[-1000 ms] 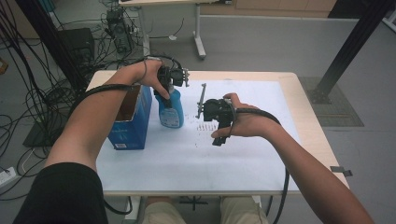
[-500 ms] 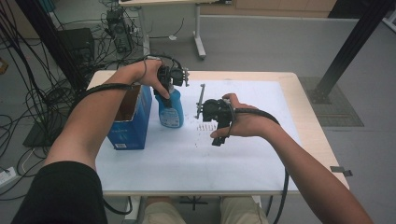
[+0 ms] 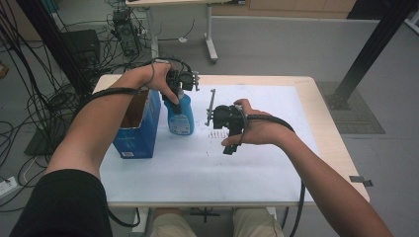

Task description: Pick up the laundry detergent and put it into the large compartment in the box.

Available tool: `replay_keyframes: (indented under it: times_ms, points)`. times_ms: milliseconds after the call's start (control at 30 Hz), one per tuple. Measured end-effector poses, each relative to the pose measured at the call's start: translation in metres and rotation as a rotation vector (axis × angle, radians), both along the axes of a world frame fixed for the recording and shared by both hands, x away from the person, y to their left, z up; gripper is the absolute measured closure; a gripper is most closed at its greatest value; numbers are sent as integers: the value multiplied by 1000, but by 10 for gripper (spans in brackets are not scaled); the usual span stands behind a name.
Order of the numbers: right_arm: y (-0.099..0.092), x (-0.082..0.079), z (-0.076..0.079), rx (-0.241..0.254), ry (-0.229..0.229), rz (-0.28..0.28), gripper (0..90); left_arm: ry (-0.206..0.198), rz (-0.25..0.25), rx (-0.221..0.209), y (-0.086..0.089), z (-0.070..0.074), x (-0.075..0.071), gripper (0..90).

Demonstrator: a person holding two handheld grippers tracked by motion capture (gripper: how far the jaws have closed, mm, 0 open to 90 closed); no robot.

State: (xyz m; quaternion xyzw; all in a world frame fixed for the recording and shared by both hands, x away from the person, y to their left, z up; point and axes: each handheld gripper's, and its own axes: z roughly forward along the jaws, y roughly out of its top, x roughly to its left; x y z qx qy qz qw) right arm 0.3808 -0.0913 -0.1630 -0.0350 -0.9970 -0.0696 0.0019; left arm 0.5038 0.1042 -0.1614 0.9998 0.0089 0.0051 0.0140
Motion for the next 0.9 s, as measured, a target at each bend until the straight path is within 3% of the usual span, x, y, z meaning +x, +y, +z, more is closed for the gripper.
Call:
replay_keyframes:
  times_ms: [467,900]
  points:
    - [-1,-2,0,5,-4,-3,57,-1,4,18,-5,0,-1,362]
    - [-1,-1,-1,5,-1,0,59,-5,13,9,-2,0,-2,363]
